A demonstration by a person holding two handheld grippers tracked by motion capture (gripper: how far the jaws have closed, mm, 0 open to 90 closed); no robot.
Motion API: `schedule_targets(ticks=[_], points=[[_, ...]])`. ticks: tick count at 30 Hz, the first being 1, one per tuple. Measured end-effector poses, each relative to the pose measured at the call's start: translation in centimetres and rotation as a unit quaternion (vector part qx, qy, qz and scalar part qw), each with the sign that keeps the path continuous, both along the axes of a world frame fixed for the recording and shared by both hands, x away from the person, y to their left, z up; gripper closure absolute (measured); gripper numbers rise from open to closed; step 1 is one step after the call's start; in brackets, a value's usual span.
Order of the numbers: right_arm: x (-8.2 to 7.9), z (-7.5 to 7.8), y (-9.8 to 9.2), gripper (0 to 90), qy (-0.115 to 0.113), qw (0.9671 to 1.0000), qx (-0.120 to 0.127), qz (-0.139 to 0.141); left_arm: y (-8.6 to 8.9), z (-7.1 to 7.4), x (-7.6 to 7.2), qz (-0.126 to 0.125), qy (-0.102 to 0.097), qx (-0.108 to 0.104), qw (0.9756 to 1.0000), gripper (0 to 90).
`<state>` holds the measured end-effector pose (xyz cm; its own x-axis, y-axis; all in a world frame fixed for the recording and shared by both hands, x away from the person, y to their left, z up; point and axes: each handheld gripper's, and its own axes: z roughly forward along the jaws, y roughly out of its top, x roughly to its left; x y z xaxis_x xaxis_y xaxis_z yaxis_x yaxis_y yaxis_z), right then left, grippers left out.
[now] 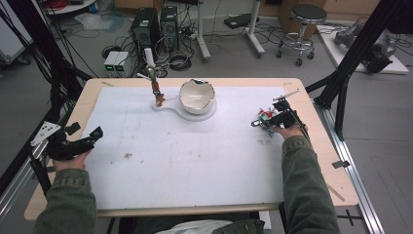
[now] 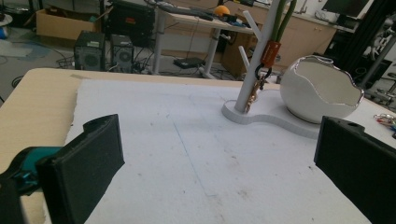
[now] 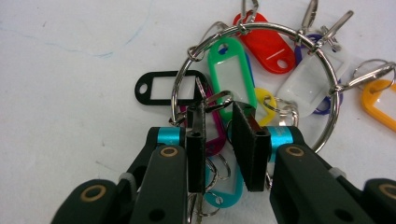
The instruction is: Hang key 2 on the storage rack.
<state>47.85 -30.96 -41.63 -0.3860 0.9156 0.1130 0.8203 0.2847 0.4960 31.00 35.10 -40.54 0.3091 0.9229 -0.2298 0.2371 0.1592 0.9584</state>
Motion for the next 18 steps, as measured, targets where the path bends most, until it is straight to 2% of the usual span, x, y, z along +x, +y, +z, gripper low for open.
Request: schedule_targets(ticks=[3,4,5,6,12,18], points=[[0.0,0.1,0.1,80.0,0.003,1.0,0.0,-0.003,0.0,0.0,0.0,0.0,0.0,0.001,1.0,1.7],[0.0,0.1,0.0,87.0,0.002,1.0,0.005,-0.006,0.0,0.0,0.0,0.0,0.0,0.0,1.0,1.7],[0.0,0.2,-0.3,89.9,0.001,0.9999,0.012,-0.009,0.0,0.0,0.0,0.001,0.0,0.001,1.0,1.7],[0.0,0.1,-0.4,90.0,0.006,0.9996,0.023,-0.012,0.0,0.0,0.0,0.001,0.0,0.0,1.0,1.7],[-0.3,-0.1,-0.7,90.0,-0.001,0.9992,0.038,-0.013,0.0,0.0,0.0,0.0,0.001,0.001,1.0,1.7],[-0.6,0.4,-0.9,90.0,-0.013,0.9989,0.043,-0.014,0.1,0.0,0.0,0.0,0.002,0.002,1.0,1.7]])
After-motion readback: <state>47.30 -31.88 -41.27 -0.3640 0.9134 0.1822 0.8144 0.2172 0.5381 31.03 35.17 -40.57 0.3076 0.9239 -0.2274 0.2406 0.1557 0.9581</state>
